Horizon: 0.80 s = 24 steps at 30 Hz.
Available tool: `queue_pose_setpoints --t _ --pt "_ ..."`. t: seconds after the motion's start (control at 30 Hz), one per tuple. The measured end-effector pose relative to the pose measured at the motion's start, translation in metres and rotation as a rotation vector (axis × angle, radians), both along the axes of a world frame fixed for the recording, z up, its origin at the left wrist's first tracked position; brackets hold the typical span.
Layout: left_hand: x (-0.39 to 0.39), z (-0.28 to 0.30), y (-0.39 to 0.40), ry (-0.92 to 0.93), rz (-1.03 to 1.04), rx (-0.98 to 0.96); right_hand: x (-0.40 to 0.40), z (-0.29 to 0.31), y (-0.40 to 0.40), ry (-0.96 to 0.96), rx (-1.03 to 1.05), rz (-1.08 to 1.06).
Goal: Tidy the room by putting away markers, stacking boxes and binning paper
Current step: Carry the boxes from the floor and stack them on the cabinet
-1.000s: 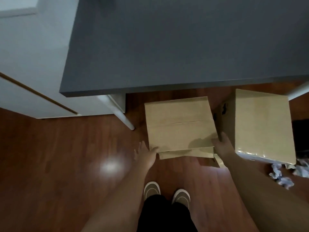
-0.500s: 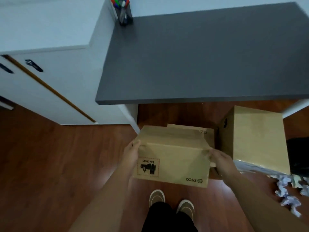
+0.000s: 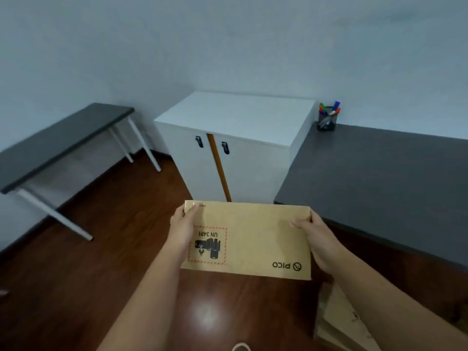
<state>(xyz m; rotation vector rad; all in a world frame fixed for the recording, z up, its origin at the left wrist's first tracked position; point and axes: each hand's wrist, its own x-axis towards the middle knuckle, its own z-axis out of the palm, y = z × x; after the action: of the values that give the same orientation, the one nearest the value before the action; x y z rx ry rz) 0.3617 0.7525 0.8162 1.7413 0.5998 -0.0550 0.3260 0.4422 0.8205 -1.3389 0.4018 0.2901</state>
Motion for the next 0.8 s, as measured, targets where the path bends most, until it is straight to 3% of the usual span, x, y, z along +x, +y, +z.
queue_pose_setpoints --t 0.2,0.47,0.8 --pt "0.049 0.073 0.104 -0.174 0.151 0.045 0.098 0.065 0.11 -0.147 0.056 0.165" --pt "0.163 0.14 0.204 -0.358 0.148 0.003 0.23 0.145 0.221 -0.396 -0.041 0.105" --pt "0.318 0.156 0.232 -0.458 0.084 -0.143 0.373 0.142 0.265 -0.457 -0.1 -0.052"
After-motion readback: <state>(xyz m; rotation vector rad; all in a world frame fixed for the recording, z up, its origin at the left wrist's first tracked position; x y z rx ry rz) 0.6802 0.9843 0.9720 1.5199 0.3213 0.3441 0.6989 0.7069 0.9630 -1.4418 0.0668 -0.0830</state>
